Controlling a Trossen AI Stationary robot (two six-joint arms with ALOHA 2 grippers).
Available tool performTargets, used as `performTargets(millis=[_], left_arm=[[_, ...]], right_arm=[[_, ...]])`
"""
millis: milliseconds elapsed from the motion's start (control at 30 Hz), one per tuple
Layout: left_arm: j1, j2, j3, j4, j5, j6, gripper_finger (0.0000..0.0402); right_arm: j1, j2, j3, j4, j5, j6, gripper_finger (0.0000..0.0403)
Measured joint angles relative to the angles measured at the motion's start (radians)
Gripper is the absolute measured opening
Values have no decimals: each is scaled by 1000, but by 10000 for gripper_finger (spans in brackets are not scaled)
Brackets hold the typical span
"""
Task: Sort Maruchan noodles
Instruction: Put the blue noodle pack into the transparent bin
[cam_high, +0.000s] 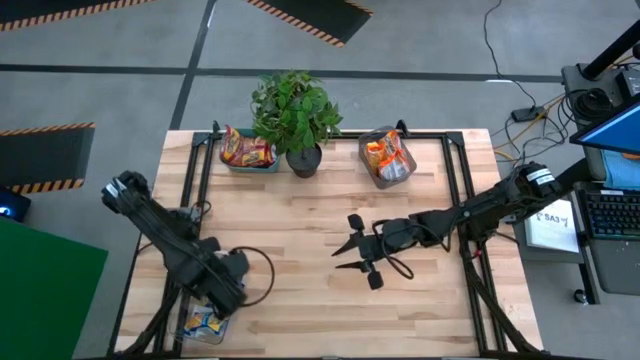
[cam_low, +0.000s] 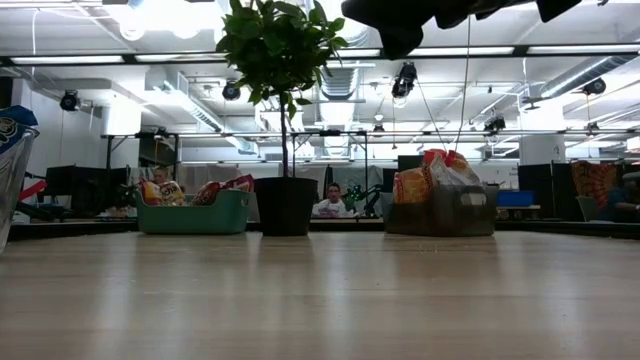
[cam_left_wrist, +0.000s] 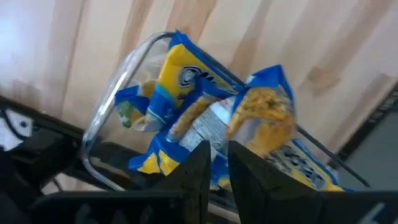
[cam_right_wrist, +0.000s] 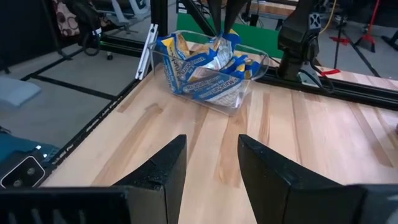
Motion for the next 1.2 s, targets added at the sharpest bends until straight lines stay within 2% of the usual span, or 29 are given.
performTargets(millis=[233,367,833,1000,1200], left_arm=[[0,47,-61,-19,-10,-2,39],[0,63,-100,20,69,-6,39],[-18,68,-186,134,253,-129,39],[-18,67,-161,108,241,-129,39],[-22,67,-98,74,57,-129,39]], right_arm=[[0,0,0,-4,0,4,134],[0,0,0,-4,0,5,134],[0,0,0,-4,-1,3,134],[0,0,0,-4,-1,3,134],[0,0,0,-4,-1,5,134]])
